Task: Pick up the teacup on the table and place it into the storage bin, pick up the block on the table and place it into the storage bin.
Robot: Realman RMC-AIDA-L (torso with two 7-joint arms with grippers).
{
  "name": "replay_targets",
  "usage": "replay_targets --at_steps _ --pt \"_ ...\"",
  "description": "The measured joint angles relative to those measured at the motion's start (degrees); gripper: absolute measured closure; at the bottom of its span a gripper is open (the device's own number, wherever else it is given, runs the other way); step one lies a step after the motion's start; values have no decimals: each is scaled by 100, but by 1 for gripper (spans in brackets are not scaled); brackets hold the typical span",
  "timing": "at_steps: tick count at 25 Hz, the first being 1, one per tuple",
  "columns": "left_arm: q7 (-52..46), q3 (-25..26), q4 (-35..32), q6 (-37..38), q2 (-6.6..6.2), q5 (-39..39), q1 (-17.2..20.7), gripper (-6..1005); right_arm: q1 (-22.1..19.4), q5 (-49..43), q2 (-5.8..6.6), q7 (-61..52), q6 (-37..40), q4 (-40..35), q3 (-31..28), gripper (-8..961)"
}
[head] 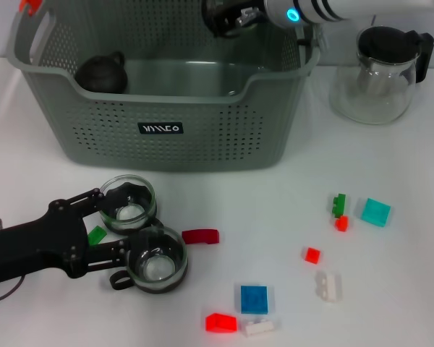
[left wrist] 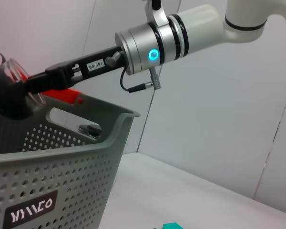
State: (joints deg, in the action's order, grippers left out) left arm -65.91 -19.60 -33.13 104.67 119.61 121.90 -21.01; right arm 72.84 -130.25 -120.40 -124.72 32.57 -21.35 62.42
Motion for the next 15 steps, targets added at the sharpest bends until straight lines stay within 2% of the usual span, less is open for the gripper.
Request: replay_targets --at_steps 15 --pt "0 1 0 -18 1 0 1 126 48 -32 -1 -16 139 218 238 900"
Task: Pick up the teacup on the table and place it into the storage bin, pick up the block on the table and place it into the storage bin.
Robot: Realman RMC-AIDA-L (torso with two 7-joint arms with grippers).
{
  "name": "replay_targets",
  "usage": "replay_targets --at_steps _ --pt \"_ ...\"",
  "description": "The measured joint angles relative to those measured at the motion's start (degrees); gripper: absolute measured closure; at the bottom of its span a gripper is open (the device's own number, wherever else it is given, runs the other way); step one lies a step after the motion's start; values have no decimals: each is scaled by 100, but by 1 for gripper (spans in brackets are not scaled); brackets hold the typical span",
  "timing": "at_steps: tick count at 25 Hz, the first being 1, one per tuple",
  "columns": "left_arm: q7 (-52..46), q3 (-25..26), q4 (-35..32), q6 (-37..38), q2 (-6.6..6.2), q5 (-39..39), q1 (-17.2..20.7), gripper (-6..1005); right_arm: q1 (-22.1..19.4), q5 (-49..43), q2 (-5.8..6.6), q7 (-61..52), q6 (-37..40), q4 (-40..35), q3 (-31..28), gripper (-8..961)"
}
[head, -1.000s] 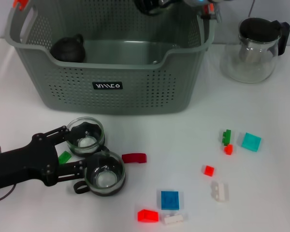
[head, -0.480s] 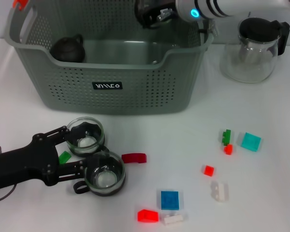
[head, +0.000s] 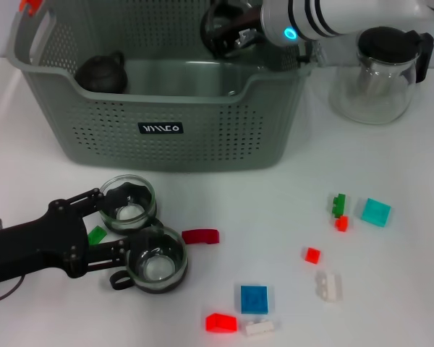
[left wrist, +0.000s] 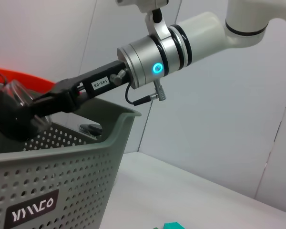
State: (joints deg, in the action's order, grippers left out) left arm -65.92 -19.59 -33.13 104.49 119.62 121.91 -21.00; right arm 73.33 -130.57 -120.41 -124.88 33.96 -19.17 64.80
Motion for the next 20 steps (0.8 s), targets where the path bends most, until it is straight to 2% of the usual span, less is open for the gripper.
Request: replay_targets --at_steps 20 --pt "9 -15 59 -125 0 0 0 127 -21 -41 52 -15 366 -10 181 877"
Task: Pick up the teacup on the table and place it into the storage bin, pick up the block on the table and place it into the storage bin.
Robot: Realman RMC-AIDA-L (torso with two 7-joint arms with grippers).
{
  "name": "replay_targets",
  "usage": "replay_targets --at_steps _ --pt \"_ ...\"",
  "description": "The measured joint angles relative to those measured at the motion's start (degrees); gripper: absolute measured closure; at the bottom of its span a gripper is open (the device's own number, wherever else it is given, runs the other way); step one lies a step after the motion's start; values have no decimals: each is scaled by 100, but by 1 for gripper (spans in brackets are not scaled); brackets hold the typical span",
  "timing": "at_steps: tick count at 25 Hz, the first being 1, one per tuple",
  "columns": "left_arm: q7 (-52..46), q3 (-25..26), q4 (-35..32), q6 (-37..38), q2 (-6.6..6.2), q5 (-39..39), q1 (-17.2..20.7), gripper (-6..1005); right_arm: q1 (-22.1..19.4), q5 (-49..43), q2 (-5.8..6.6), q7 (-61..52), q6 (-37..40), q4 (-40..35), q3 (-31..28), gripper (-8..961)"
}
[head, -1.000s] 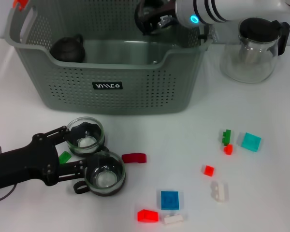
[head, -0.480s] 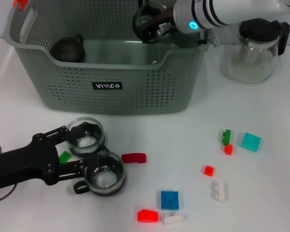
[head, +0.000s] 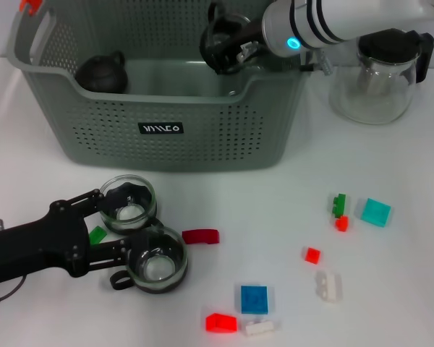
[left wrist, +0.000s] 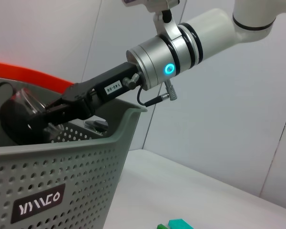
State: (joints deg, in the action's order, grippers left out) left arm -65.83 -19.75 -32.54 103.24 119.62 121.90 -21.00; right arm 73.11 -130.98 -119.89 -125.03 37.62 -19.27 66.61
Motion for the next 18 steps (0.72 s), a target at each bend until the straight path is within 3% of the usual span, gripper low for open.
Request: replay_targets --at_steps 18 --pt "0 14 2 4 0 0 -8 126 -34 2 19 2 205 -45 18 801"
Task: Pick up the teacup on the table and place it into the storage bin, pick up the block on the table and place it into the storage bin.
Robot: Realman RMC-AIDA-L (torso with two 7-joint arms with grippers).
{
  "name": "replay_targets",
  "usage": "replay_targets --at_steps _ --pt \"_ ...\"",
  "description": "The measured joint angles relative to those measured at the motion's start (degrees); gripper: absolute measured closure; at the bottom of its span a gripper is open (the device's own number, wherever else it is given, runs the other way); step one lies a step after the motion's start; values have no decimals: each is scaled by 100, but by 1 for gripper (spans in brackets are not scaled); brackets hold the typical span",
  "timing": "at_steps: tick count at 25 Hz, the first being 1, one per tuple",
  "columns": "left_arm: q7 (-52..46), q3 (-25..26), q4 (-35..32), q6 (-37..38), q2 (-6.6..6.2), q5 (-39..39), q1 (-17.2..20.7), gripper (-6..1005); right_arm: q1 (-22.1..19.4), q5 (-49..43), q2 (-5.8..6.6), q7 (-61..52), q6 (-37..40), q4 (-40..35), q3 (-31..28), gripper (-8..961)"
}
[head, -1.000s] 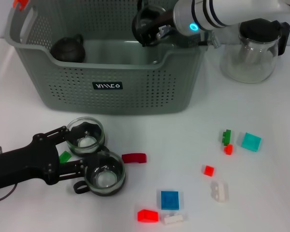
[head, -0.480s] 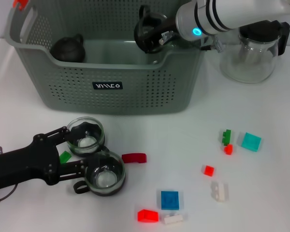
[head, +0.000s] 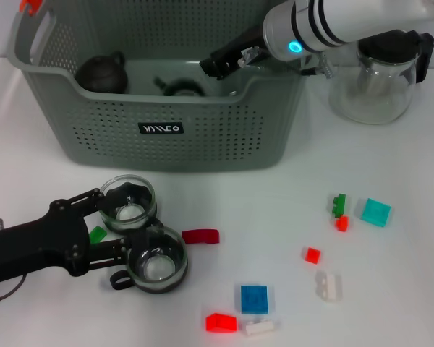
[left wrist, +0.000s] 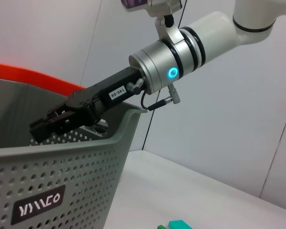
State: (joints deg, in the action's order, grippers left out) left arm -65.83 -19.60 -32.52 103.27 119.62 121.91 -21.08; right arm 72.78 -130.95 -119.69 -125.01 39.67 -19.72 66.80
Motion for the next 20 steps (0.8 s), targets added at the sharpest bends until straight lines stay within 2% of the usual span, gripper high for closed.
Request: replay_targets --at_steps 6,10,11,16,20 --pt "0 1 0 1 0 3 -1 126 -119 53 7 -13 31 -206 -70 729" --pt "0 1 0 1 0 3 19 126 -754 727 -52 259 335 -1252 -144 575" --pt "0 1 0 1 0 2 24 126 -941 1116 -47 471 527 -1489 -147 536" --pt "-1 0 -6 5 0 -1 37 127 -1963 3292 64 1904 1991 -2308 -276 517" --pt "-2 4 -8 5 -8 -1 25 127 -2646 4051 95 2754 3405 -2463 -425 518"
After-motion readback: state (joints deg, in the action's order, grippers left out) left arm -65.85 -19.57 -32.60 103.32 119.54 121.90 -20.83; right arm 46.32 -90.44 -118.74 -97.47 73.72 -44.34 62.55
